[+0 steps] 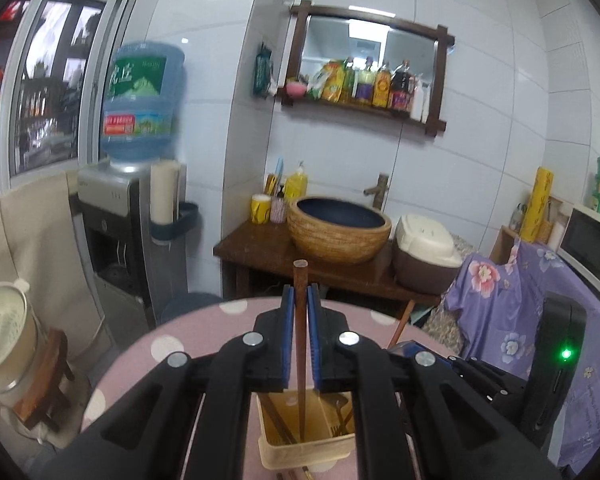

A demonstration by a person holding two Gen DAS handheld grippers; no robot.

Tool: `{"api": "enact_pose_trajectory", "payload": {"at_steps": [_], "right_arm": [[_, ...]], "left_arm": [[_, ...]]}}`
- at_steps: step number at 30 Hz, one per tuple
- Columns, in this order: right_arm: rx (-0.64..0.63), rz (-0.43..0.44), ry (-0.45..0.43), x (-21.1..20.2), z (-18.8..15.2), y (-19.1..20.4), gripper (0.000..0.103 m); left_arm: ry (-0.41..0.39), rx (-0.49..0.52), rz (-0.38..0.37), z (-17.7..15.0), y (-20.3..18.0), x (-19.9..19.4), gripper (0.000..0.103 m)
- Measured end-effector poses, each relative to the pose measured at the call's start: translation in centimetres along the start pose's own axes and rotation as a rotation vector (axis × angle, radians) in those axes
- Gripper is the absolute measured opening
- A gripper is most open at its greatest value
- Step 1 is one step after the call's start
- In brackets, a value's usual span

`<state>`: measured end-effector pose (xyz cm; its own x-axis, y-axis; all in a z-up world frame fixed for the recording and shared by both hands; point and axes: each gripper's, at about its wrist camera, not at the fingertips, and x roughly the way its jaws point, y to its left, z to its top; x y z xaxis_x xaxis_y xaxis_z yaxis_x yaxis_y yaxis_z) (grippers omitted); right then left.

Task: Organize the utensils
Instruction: 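Lower the spoon and chopstick into the caddy and open both tools, then move both tools back down to the remaining utensils beside the caddy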

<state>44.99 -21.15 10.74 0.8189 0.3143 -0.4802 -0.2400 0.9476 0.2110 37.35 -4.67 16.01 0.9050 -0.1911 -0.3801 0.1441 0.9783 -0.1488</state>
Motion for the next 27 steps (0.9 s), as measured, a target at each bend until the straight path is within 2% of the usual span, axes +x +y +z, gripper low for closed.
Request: {"api": "enact_pose_trajectory", "payload": {"at_steps": [5,14,16,17,18,19,20,22,24,27], "right_arm": [[-0.002,-0.032,0.024,1.7,-3.0,-0.6,0.037],[-0.042,-0.062,0.013,2.4,-5.2,-0.6,0.038],[-0.051,-0.071,0.001,2.3,-5.4,-0.7,0.042],[-0.055,-0.074,-0.009,2.1,-5.4,-0.5,0.051],[-0.059,-0.069,-0.029,1.7,-5.6,-0.5,0.059],[-0.061,-0.059,-0.050,1.1,-5.7,-0.4,0.063],[-0.065,-0.055,-0.066,0.5,-5.9,-0.3,0.066],[-0.076,-0.069,-0.084,-0.7,-6.3,-0.1,0.067],[-0.090,-0.082,-0.087,-1.9,-7.0,0.2,0.071],[-0.117,-0.075,-0.048,-3.0,-8.4,0.6,0.077]], "left_arm": [[0.060,-0.007,0.024,-3.3,0.9,2.5,0.008],[0.119,-0.012,0.035,-6.6,1.7,4.1,0.008],[0.126,-0.012,0.037,-6.8,1.9,4.1,0.008],[0.128,-0.008,0.040,-6.9,1.9,3.9,0.010],[0.127,-0.003,0.041,-7.0,1.9,3.6,0.014],[0.122,-0.002,0.039,-7.1,2.0,3.2,0.030],[0.110,-0.009,0.030,-7.3,2.1,2.6,0.052],[0.074,-0.028,0.015,-7.8,2.4,1.0,0.073],[0.057,-0.040,0.020,-8.6,2.8,-0.5,0.084],[0.084,-0.070,0.023,-10.4,3.6,-1.9,0.095]]}}
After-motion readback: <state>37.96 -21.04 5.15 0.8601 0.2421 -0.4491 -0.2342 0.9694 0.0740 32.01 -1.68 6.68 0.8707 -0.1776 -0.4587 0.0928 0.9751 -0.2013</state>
